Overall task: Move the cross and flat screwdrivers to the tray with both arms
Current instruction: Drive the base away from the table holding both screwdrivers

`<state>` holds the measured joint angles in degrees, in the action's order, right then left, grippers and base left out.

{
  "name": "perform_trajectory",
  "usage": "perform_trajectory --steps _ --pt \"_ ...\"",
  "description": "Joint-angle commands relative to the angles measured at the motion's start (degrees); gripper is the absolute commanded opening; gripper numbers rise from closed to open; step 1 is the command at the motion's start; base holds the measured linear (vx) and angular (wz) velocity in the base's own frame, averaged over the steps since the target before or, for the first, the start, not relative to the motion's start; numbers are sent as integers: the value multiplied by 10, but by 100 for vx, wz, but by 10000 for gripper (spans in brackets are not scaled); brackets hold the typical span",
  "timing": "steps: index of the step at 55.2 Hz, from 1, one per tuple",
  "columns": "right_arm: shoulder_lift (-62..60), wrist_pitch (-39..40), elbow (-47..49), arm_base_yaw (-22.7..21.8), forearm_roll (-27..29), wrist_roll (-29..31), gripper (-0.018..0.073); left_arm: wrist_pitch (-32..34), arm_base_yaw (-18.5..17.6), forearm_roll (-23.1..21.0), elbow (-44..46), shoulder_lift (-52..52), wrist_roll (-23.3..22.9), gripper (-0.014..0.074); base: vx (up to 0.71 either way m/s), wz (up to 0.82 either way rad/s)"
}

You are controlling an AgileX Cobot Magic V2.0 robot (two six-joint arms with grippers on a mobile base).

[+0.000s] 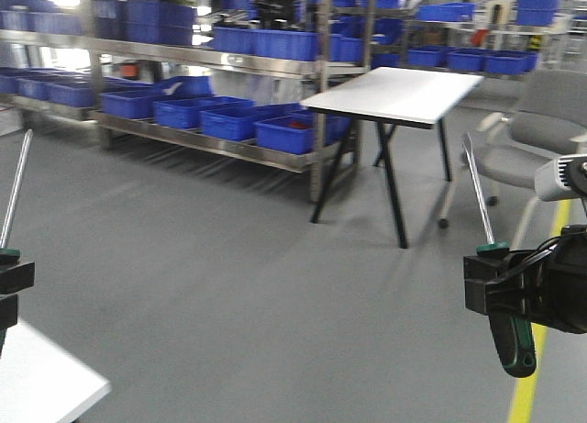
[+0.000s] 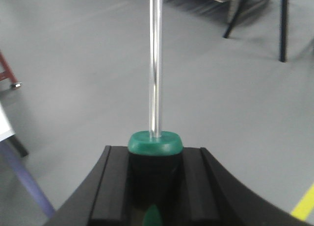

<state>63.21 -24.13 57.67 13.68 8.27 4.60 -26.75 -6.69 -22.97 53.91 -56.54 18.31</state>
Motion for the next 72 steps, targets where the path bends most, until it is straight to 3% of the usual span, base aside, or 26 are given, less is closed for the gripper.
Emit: perform_trajectory --steps 1,45,72 --pt "-13 50 17 1 0 3 -8 47 -2 -13 17 9 -4 -3 14 -54" --pt "-13 50 17 1 0 3 -8 47 -2 -13 17 9 -4 -3 22 -51" --pt "-13 50 17 1 0 3 -8 47 -2 -13 17 9 -4 -3 39 -13"
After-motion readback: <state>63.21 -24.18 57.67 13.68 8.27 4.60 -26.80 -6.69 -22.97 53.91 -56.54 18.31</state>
